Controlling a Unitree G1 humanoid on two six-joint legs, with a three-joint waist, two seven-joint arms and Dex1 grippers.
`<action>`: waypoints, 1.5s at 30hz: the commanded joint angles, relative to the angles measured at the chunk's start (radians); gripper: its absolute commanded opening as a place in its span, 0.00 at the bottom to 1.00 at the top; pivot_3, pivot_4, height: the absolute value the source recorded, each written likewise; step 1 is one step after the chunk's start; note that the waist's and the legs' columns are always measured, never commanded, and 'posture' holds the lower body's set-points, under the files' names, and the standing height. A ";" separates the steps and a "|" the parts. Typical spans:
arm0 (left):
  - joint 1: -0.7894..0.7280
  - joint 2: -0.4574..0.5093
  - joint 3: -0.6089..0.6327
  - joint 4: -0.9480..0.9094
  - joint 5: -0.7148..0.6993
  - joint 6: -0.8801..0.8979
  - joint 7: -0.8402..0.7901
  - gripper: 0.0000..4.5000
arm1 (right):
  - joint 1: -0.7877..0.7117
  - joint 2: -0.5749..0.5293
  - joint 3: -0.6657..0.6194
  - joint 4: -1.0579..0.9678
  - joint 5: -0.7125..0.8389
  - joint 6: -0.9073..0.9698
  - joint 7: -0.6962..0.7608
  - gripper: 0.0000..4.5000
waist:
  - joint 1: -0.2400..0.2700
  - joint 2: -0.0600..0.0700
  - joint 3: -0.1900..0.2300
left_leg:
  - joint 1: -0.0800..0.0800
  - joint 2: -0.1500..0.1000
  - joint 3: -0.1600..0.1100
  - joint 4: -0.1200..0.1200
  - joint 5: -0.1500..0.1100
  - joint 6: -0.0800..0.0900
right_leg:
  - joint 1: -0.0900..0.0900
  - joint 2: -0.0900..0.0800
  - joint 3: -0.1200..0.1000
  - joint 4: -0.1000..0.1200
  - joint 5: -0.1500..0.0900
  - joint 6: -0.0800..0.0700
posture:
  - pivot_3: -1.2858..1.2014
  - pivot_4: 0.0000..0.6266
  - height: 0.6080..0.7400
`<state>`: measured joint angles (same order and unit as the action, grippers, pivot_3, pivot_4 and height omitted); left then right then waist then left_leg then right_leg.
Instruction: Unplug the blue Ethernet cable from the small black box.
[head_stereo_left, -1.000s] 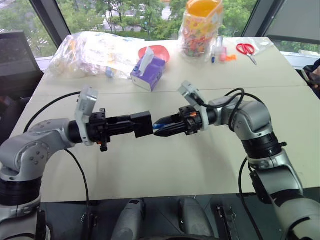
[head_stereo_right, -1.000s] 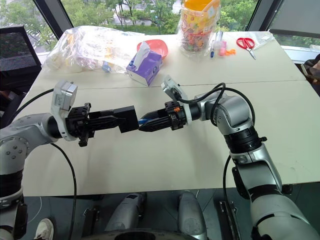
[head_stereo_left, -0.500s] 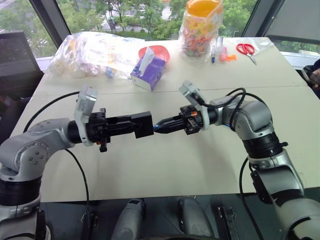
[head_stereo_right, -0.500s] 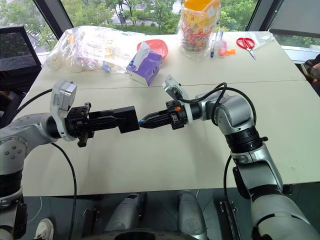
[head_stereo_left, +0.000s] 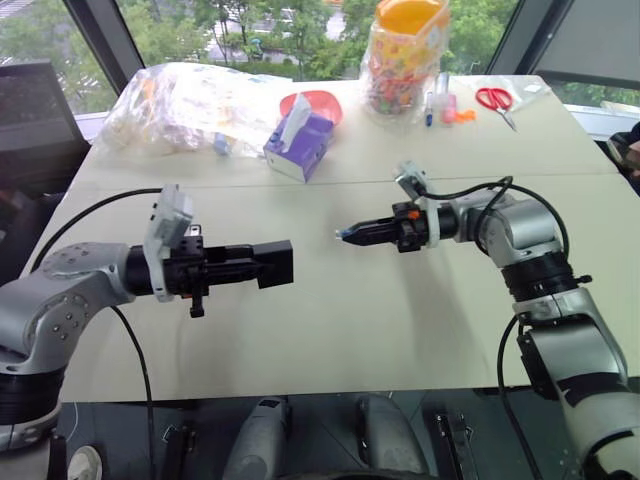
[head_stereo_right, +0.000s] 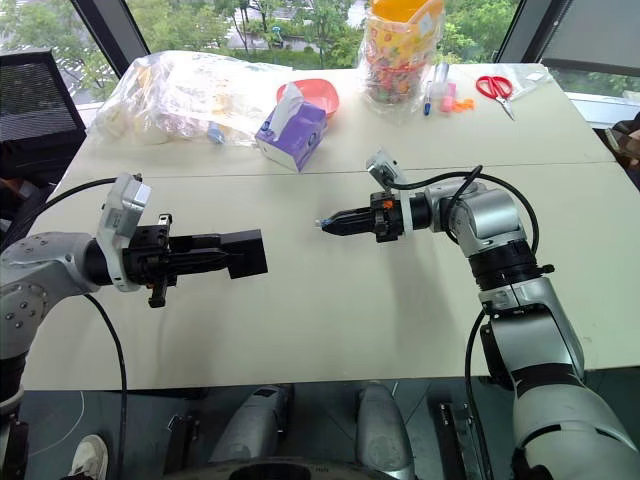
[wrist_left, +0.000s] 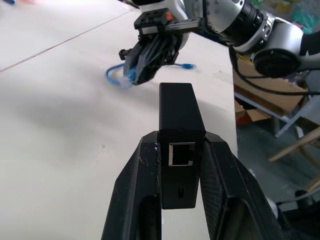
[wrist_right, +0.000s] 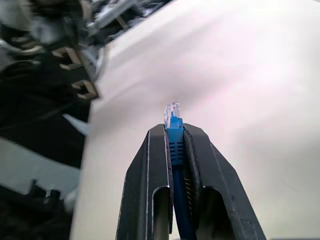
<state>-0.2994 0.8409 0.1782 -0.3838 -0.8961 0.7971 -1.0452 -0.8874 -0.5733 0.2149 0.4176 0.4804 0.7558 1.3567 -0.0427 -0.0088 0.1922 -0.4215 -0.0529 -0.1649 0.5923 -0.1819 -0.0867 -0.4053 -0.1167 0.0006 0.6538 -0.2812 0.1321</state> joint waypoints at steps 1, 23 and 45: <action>-0.002 0.000 0.010 -0.004 0.025 -0.043 -0.006 0.10 | -0.031 -0.005 -0.060 0.049 -0.046 -0.126 -0.028 0.01 | -0.004 0.000 0.000 | 0.000 0.000 0.000 0.000 0.000 0.000 | 0.000 0.000 0.000 0.000 0.000 0.000 | 0.52 0.24 0.90; -0.197 -0.513 -0.219 0.484 0.517 -0.528 0.309 0.10 | 0.001 0.177 -0.331 0.164 -0.178 -0.412 -0.711 0.99 | -0.001 0.000 0.000 | 0.001 -0.001 0.000 0.003 0.001 -0.001 | 0.000 0.000 0.000 0.004 0.001 0.001 | 0.52 0.24 0.90; -0.189 -0.611 -0.232 0.811 0.667 -0.806 0.299 0.77 | 0.348 0.257 -0.348 -0.470 -0.028 -0.036 -0.882 1.00 | -0.001 0.000 -0.001 | 0.004 -0.001 0.000 0.005 0.003 0.002 | 0.002 0.000 0.000 0.010 0.002 0.001 | 0.52 0.24 0.90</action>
<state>-0.4903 0.2239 -0.0636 0.4472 -0.2282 0.0117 -0.7389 -0.5364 -0.3189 -0.1264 0.0006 0.4338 0.7181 0.4763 -0.0434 -0.0087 0.1912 -0.4176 -0.0539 -0.1653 0.5968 -0.1789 -0.0851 -0.4035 -0.1169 0.0009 0.6637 -0.2794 0.1328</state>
